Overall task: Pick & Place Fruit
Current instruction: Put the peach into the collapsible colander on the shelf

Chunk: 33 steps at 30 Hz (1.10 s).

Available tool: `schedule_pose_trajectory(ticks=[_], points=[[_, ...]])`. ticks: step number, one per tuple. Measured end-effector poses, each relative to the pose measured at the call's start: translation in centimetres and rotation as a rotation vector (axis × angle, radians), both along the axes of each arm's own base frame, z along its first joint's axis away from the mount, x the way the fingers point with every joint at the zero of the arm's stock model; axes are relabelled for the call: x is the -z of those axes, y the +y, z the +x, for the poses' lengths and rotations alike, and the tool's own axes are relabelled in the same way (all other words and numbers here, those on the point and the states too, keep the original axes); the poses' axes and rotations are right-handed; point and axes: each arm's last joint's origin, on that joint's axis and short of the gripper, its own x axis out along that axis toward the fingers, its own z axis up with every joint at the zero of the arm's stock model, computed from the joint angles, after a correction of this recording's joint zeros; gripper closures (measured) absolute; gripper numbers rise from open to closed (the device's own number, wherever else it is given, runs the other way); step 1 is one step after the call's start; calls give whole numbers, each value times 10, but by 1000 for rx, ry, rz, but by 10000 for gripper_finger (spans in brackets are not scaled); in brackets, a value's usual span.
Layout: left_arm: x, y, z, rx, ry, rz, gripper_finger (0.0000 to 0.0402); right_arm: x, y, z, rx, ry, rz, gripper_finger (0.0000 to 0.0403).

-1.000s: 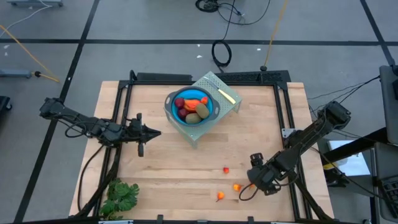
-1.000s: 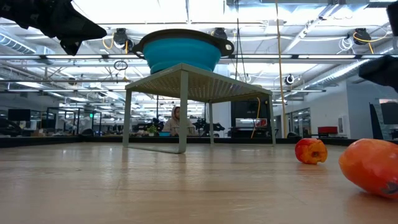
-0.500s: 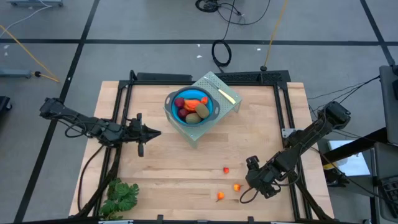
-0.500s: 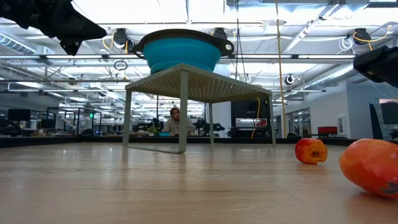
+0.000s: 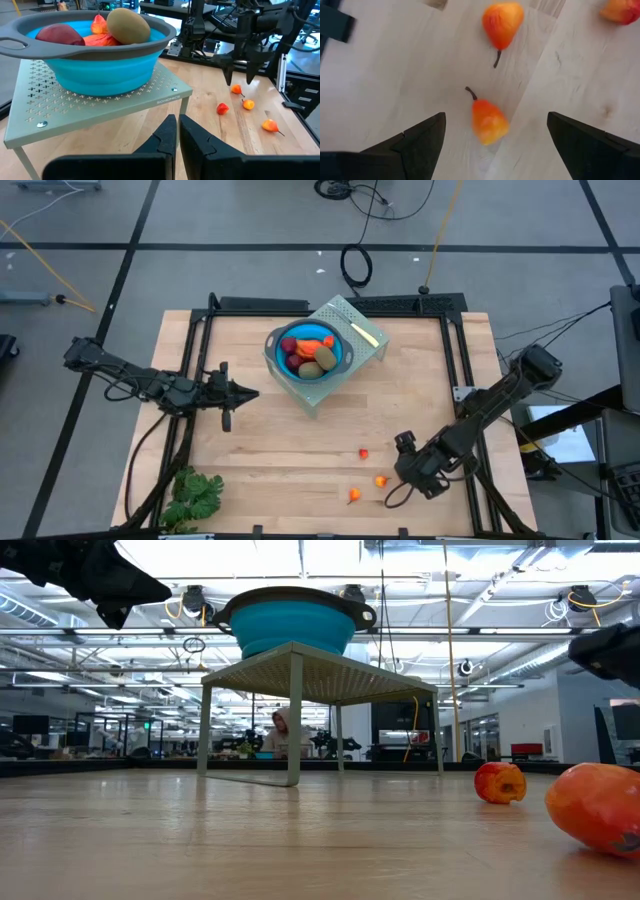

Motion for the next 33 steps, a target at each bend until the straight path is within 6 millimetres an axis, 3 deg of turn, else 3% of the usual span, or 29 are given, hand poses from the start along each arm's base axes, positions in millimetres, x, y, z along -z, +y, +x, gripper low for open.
schedule_pose_trajectory(ticks=[8, 15, 33], points=[[0, 0, 0, 0, 0, 2, 382, 21, 3, 4, 1, 63, -60, 62], [0, 0, 0, 1, 1, 4, 382, 24, 4, 5, -34, 62, -81, 68], [0, 0, 0, 1, 6, 9, 382, 23, 6, 8, -27, 17, -66, 203]])
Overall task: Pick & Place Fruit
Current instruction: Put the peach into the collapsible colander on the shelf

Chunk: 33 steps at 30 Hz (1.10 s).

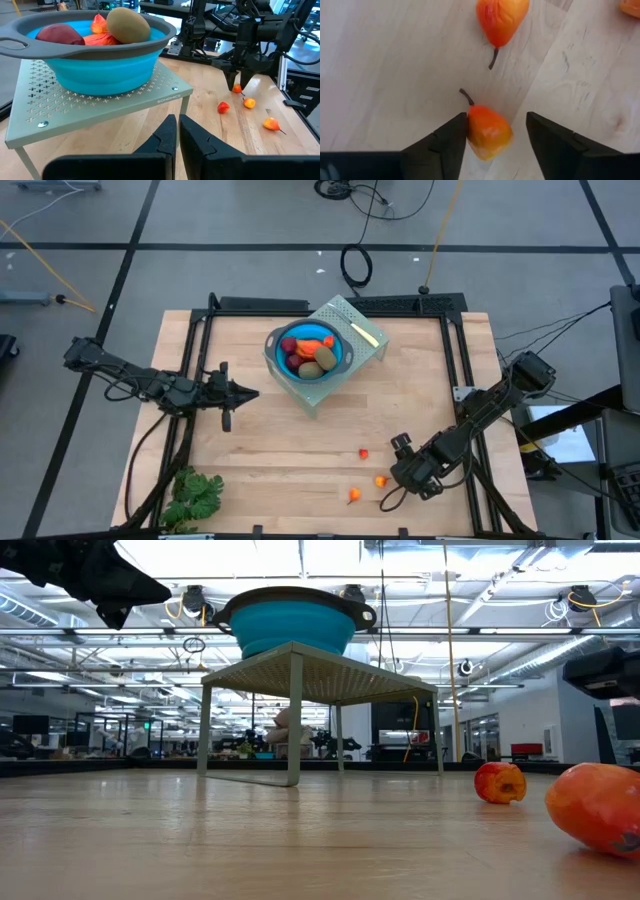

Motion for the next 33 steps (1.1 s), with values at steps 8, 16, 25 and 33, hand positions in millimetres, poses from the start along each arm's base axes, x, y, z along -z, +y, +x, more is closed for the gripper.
schedule_pose_trajectory(ticks=[8, 16, 25, 33], points=[[0, 0, 0, 0, 0, 0, 382, 0, 0, 0, 0, -2, 3, 249], [0, 0, 0, 0, 0, 1, 382, 0, 0, 0, 0, 2, 0, 265], [0, 0, 0, 1, 0, 3, 382, 0, 0, 0, 10, 4, 1, 266], [0, 0, 0, 0, 0, 2, 382, 0, 0, 0, 82, 13, 16, 266]])
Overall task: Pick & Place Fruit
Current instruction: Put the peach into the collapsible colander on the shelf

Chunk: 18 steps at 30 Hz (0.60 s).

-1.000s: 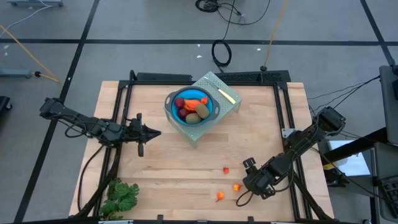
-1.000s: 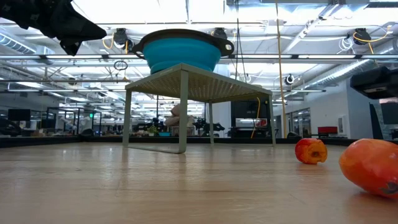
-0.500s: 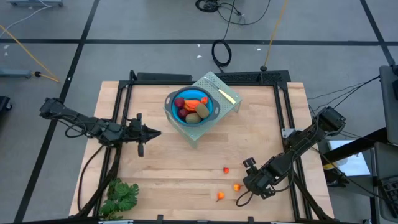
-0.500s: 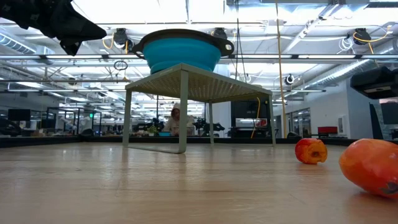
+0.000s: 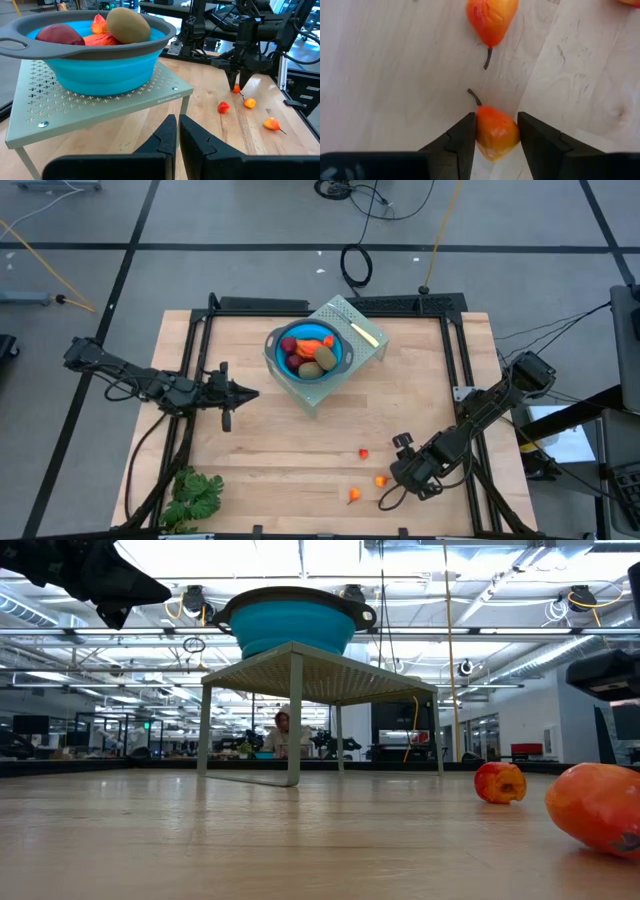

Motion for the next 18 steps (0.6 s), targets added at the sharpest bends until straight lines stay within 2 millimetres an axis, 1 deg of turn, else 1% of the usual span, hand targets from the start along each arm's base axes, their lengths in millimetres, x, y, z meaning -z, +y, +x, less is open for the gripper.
schedule_pose_trajectory(ticks=[6, 9, 18], points=[[0, 0, 0, 0, -1, -1, 382, -1, 0, 0, 31, -6, 17, 266], [0, 0, 0, 0, -1, -1, 382, -6, 1, 1, 35, -30, 25, 266], [0, 0, 0, -1, -2, -3, 382, -39, -2, 10, 85, -174, 54, 266]])
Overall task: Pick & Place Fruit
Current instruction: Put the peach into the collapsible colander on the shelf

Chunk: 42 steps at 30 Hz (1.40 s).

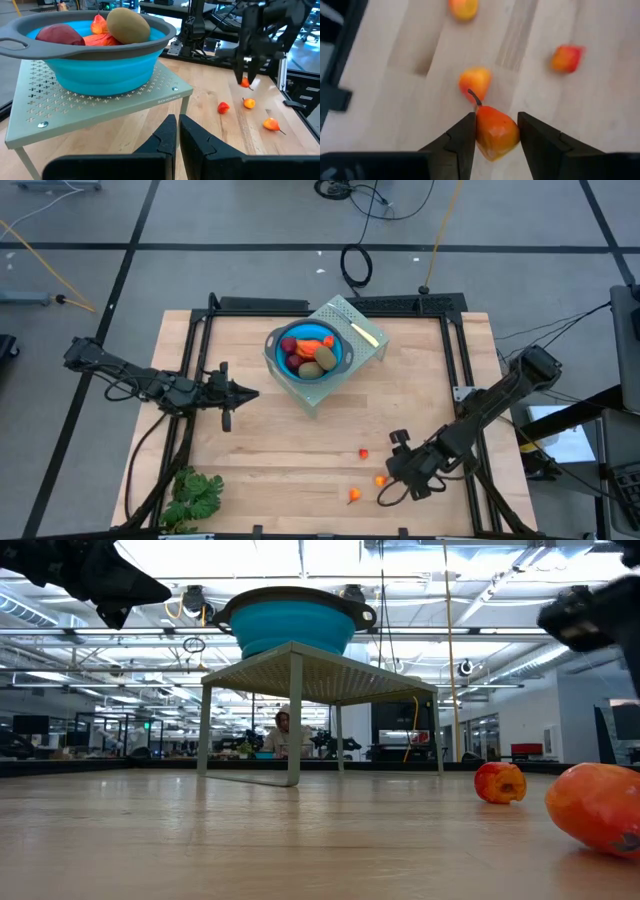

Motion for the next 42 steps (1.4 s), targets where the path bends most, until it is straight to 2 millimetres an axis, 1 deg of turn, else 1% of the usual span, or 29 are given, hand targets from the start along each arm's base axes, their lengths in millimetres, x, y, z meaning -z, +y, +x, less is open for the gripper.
schedule_pose_trajectory(ticks=[6, 12, 19, 23, 26, 30, 36, 40, 42], points=[[0, 0, 0, 0, 0, -1, 382, -24, -11, 2, 101, -105, 66, 266], [0, 0, 0, 0, -1, -1, 382, -56, -22, 8, 177, -305, 201, 266], [0, 0, 0, 0, 0, 0, 382, -94, -35, 15, 181, -528, 397, 269], [0, 0, 0, 0, 0, 0, 382, -109, -40, 15, 193, -630, 469, 281], [0, 0, 0, 0, 0, 0, 382, -121, -43, 16, 168, -697, 542, 289], [0, 0, 0, 0, 0, 0, 382, -130, -44, 17, 151, -777, 580, 290], [0, 0, 0, 1, 0, 0, 382, -131, -44, 18, 140, -802, 570, 290], [0, 0, 0, 1, 0, 1, 382, -133, -50, 21, 165, -818, 571, 293], [0, 0, 0, 1, 0, 0, 382, -136, -54, 24, 177, -861, 577, 293]])
